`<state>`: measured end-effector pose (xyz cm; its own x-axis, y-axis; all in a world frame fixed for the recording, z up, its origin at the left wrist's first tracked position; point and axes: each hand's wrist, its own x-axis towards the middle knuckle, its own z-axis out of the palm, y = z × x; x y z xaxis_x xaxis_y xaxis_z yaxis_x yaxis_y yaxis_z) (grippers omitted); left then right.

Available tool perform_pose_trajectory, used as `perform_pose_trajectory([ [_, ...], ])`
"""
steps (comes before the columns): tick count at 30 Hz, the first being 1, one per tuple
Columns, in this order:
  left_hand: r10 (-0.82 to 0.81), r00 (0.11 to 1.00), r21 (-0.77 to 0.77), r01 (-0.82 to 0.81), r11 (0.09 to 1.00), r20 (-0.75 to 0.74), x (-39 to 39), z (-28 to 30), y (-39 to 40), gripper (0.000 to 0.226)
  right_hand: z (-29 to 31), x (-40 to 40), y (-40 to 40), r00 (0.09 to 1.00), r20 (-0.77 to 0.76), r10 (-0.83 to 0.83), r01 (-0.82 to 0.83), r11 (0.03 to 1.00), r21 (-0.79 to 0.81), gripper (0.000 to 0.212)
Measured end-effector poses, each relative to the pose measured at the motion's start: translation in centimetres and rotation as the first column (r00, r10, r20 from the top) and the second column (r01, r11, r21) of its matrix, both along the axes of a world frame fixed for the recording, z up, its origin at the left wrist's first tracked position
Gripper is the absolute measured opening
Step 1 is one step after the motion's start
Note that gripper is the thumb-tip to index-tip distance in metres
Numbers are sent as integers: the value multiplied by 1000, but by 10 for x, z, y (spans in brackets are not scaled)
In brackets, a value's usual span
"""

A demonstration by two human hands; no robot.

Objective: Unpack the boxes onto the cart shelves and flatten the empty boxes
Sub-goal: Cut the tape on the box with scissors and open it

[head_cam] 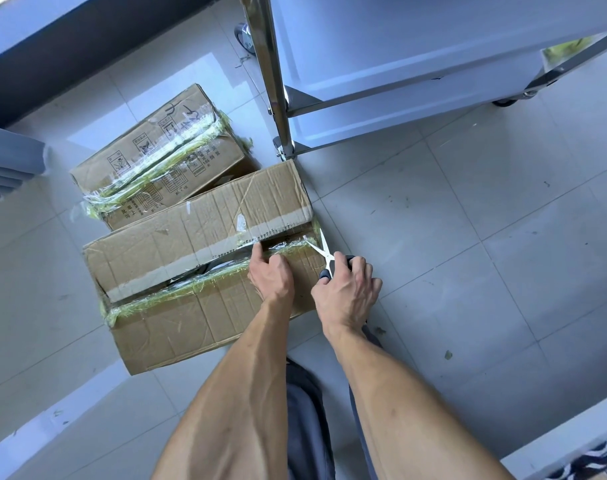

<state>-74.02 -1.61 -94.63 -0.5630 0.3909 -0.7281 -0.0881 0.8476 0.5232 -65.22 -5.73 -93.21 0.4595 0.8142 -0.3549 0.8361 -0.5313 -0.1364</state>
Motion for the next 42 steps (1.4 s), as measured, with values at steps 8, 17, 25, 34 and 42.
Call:
perform_pose_trajectory([
  [8,-9,998,-26,7,1000,-63,5,4,4,68,6,1,-16,998,25,-50,52,997,-62,34],
  [17,-87,993,-14,86,996,-76,1,4,-3,80,-2,-7,12,1000,-16,-7,5,993,-118,25],
  [25,-86,991,13,88,996,-104,1,3,-3,88,-4,-3,7,998,33,-53,53,999,-6,30],
  [34,-45,997,4,45,999,-65,0,2,-1,74,-6,-5,34,999,44,17,-15,999,-43,26],
  [42,-89,989,-4,89,996,-116,1,4,0,85,-8,-9,39,1000,-5,-1,1,993,-120,19],
])
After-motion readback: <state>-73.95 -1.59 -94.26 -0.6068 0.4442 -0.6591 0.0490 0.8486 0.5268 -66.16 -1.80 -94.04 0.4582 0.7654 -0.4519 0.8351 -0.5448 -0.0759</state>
